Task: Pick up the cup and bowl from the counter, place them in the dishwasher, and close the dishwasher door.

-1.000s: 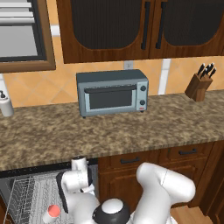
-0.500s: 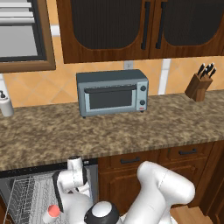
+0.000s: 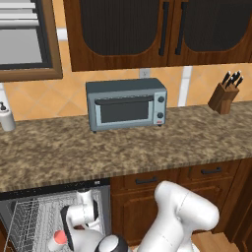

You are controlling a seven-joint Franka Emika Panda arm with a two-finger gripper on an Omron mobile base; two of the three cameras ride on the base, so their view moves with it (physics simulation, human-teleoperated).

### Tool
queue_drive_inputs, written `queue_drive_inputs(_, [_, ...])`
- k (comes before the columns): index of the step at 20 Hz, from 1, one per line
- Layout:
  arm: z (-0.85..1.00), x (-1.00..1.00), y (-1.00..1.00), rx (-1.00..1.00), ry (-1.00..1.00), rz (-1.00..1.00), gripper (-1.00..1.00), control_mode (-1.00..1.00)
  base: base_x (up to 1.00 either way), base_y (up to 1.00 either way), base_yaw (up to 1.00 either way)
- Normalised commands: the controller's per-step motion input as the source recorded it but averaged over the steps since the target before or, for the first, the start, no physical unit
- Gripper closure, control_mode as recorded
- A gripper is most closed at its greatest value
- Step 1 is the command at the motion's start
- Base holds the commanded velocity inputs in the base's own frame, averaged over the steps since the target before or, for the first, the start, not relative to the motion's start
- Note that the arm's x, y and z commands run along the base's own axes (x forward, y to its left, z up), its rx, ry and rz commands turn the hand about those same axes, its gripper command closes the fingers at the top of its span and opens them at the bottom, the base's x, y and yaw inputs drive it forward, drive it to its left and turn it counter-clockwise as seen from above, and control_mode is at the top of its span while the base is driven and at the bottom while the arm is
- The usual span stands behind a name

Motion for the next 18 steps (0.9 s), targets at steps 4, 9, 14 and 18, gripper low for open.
queue_drive_inputs(4, [-0.40,0.00,0.09,0.00,0.00,0.00,1.00,-1.00,0.00,0.00,0.00])
queue_drive_inputs(9, [-0.26,0.00,0.07,-0.01,-0.01,0.00,1.00,-1.00,0.00,0.00,0.00])
queue_drive_inputs(14, [0.00,0.00,0.07,0.00,-0.03,0.00,1.00,-1.00,0.00,0.00,0.00])
queue_drive_inputs(18, [0.00,0.00,0.05,0.00,0.00,0.00,-1.00,-1.00,0.00,0.00,0.00])
